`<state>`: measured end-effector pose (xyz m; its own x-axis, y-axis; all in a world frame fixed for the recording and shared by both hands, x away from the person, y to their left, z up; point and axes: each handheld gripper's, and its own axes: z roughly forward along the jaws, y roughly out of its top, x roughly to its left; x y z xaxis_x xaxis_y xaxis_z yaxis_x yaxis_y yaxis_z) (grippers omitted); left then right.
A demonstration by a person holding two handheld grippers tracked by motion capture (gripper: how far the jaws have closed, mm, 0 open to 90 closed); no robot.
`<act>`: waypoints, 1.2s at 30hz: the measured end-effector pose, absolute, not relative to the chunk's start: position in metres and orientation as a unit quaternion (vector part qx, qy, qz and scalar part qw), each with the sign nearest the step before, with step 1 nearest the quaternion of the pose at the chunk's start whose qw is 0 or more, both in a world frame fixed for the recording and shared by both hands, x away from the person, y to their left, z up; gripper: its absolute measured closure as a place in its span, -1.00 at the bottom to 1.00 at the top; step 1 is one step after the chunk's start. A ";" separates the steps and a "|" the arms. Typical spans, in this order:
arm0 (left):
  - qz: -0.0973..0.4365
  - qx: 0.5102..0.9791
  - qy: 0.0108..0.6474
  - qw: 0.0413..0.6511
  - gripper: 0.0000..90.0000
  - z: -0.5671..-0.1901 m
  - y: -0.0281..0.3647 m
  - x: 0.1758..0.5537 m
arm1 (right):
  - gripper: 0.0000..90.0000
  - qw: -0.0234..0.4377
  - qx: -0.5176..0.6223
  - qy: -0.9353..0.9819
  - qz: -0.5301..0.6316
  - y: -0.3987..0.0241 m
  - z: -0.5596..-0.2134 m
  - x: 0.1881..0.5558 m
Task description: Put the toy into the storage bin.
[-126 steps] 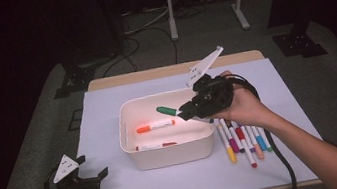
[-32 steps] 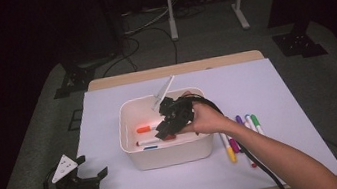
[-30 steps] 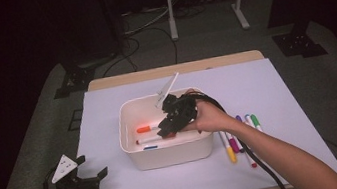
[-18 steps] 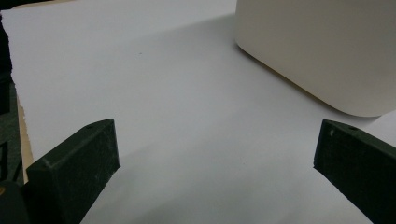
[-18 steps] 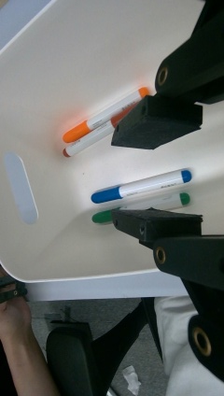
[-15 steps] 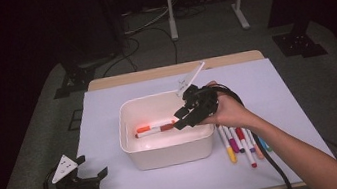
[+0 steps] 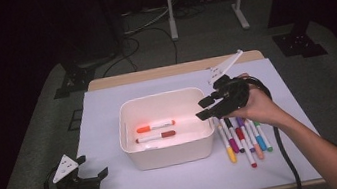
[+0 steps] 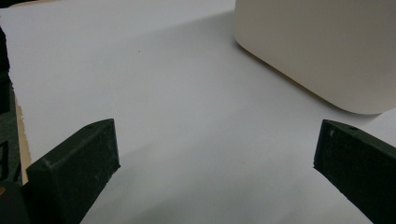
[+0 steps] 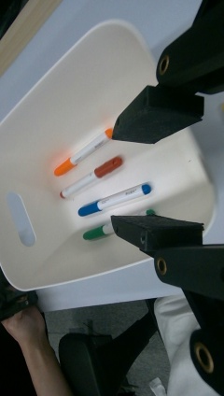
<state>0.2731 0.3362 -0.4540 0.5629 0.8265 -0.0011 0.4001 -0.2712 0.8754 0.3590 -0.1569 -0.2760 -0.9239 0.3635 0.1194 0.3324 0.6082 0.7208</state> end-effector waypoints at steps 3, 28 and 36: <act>0.239 0.759 0.403 0.451 -1.00 -0.454 0.336 0.272 | 0.12 0.026 0.210 0.889 0.405 -0.172 -0.274 0.356; 0.242 0.763 0.402 0.445 -1.00 -0.454 0.334 0.272 | 0.11 0.044 0.297 0.870 0.391 -0.263 -0.322 0.345; 0.244 0.762 0.401 0.445 -1.00 -0.454 0.334 0.272 | 0.12 0.039 0.321 0.866 0.383 -0.283 -0.350 0.343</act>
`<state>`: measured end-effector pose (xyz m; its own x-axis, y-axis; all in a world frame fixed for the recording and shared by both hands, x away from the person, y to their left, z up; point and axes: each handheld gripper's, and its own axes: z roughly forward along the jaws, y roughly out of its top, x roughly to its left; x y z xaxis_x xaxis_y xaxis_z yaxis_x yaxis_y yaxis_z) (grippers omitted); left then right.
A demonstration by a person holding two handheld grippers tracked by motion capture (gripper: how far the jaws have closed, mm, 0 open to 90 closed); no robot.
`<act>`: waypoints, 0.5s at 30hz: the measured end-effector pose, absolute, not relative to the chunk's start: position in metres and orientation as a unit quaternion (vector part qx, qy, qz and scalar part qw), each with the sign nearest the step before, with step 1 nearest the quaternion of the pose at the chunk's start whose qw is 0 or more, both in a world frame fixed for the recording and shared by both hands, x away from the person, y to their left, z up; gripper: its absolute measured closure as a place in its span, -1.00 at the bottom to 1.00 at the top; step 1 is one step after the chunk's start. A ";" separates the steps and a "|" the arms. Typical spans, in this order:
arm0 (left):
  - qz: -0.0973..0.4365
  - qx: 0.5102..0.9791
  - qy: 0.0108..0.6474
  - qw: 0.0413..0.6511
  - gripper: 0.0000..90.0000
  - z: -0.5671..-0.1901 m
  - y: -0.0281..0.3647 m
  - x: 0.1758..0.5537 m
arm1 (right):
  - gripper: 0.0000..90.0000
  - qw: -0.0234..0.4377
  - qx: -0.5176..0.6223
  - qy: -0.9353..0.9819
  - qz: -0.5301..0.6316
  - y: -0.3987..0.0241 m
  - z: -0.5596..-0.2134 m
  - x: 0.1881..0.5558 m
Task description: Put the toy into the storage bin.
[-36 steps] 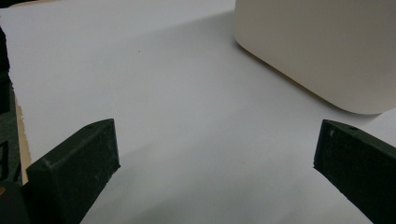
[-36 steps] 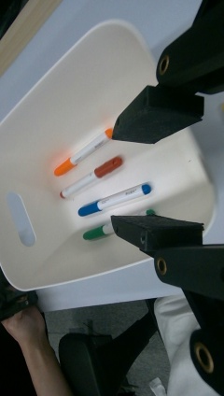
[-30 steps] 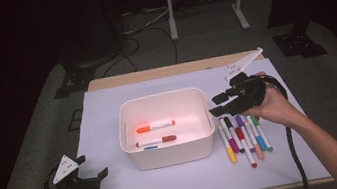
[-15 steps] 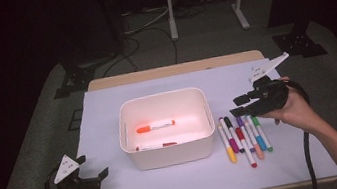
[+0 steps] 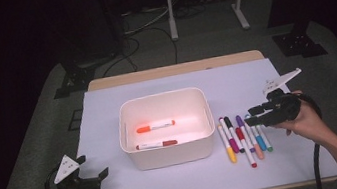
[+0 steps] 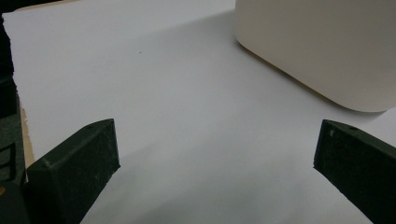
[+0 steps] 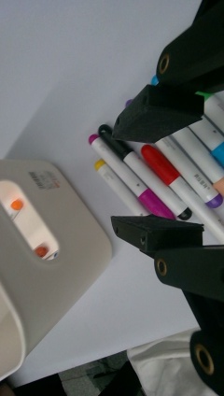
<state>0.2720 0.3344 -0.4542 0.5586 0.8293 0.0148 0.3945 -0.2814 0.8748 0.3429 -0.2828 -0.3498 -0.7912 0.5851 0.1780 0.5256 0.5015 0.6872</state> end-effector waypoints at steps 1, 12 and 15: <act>0.244 0.762 0.401 0.446 -1.00 -0.454 0.334 0.272 | 0.12 0.039 0.324 0.865 0.381 -0.285 -0.354 0.343; 0.246 0.763 0.401 0.443 -1.00 -0.454 0.334 0.272 | 0.12 0.039 0.370 0.856 0.358 -0.309 -0.393 0.341; 0.246 0.763 0.401 0.443 -1.00 -0.454 0.334 0.272 | 0.12 0.038 0.380 0.853 0.356 -0.314 -0.401 0.340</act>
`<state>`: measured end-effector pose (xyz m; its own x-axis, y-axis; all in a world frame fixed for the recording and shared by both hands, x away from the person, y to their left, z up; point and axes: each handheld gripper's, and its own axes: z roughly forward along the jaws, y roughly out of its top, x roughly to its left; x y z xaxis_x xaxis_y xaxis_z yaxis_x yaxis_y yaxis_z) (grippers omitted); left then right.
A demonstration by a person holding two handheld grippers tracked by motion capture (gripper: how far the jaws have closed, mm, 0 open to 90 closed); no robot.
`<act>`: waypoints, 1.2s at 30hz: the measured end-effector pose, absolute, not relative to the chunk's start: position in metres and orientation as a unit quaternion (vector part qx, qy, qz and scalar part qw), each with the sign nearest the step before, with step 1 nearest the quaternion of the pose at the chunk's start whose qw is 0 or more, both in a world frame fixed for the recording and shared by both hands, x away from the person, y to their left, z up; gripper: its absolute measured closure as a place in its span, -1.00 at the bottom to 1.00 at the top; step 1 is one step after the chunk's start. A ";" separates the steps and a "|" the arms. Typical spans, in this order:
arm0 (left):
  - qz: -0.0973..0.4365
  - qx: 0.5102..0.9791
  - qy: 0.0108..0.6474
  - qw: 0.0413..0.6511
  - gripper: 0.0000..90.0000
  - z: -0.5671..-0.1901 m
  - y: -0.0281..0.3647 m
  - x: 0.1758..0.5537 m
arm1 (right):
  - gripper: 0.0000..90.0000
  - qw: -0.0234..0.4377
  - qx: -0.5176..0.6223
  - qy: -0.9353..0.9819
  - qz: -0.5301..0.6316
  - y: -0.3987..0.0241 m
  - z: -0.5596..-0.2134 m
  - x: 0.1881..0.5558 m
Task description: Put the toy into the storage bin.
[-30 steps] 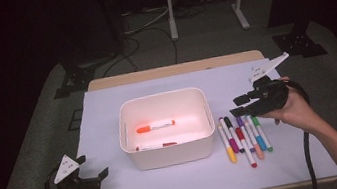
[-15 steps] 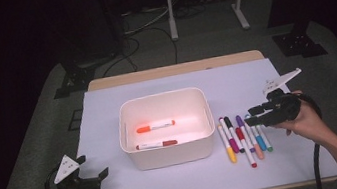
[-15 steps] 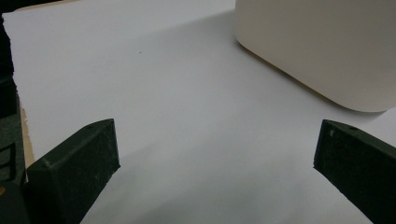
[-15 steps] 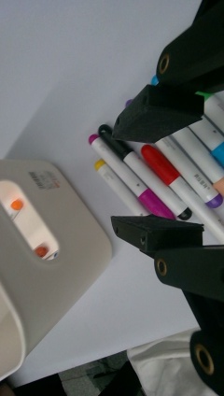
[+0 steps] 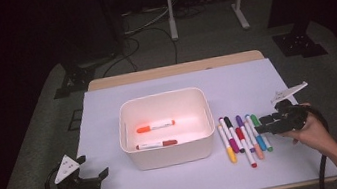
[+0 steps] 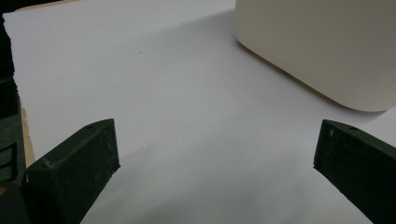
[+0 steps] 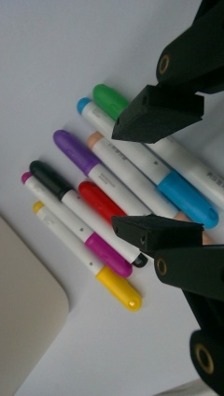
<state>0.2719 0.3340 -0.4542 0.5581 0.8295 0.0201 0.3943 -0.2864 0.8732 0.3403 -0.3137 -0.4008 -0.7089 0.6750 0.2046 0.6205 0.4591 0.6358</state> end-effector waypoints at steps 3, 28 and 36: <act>0.247 0.763 0.400 0.443 -1.00 -0.454 0.334 0.272 | 0.12 0.040 0.389 0.852 0.347 -0.317 -0.411 0.340; 0.249 0.764 0.399 0.442 -1.00 -0.454 0.334 0.271 | 0.44 0.104 0.459 0.832 0.295 -0.331 -0.440 0.339; 0.251 0.763 0.398 0.443 -1.00 -0.454 0.334 0.271 | 0.68 0.133 0.461 0.831 0.280 -0.329 -0.441 0.337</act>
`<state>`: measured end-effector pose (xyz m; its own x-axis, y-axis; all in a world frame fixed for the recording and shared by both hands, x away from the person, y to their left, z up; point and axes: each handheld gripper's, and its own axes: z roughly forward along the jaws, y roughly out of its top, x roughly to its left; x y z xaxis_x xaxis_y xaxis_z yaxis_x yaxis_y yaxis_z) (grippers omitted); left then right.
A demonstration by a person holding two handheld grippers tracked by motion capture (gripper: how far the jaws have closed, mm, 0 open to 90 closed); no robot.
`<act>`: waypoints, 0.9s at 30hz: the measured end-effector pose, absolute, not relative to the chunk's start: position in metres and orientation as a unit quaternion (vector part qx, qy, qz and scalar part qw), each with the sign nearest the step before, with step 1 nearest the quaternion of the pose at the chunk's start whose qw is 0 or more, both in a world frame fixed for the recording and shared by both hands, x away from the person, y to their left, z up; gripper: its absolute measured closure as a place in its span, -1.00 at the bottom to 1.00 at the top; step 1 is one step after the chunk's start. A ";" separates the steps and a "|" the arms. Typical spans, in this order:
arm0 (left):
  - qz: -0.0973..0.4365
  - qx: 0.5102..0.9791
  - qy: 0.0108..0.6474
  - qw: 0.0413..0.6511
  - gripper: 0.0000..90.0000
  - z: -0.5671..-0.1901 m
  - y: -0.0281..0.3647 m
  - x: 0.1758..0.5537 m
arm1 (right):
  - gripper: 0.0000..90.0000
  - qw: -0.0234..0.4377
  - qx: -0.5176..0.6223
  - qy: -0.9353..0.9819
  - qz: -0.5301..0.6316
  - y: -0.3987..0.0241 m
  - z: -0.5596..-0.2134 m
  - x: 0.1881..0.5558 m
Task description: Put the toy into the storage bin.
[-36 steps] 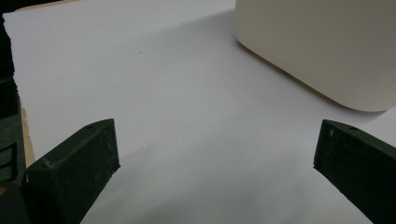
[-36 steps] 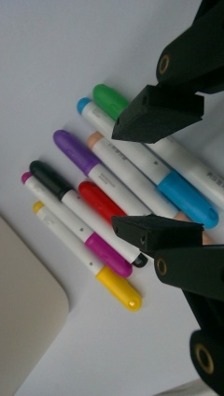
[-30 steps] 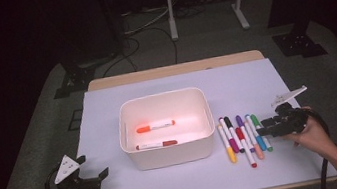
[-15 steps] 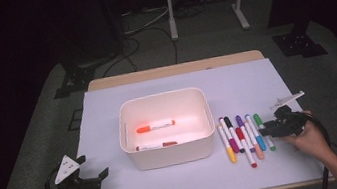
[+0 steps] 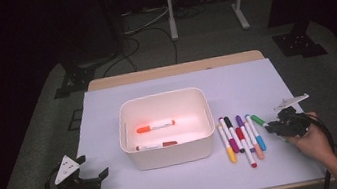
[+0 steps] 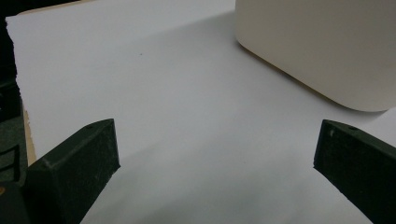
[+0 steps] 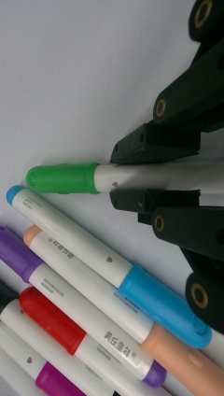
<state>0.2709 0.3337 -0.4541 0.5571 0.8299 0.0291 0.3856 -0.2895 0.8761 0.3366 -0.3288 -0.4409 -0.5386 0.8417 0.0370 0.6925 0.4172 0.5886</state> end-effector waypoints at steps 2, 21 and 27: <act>0.251 0.763 0.398 0.444 -1.00 -0.454 0.334 0.271 | 0.68 0.131 0.465 0.829 0.280 -0.329 -0.440 0.337; 0.250 0.763 0.398 0.443 -1.00 -0.454 0.334 0.271 | 0.68 0.072 0.435 0.825 0.353 -0.322 -0.387 0.328; 0.251 0.763 0.398 0.443 -1.00 -0.454 0.334 0.271 | 0.68 0.071 0.412 0.828 0.374 -0.312 -0.365 0.324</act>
<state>0.2709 0.3337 -0.4541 0.5576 0.8296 0.0295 0.3851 -0.2900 0.8761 0.3243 -0.3119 -0.3648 -0.6506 0.7353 0.1901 0.6285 0.3807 0.6783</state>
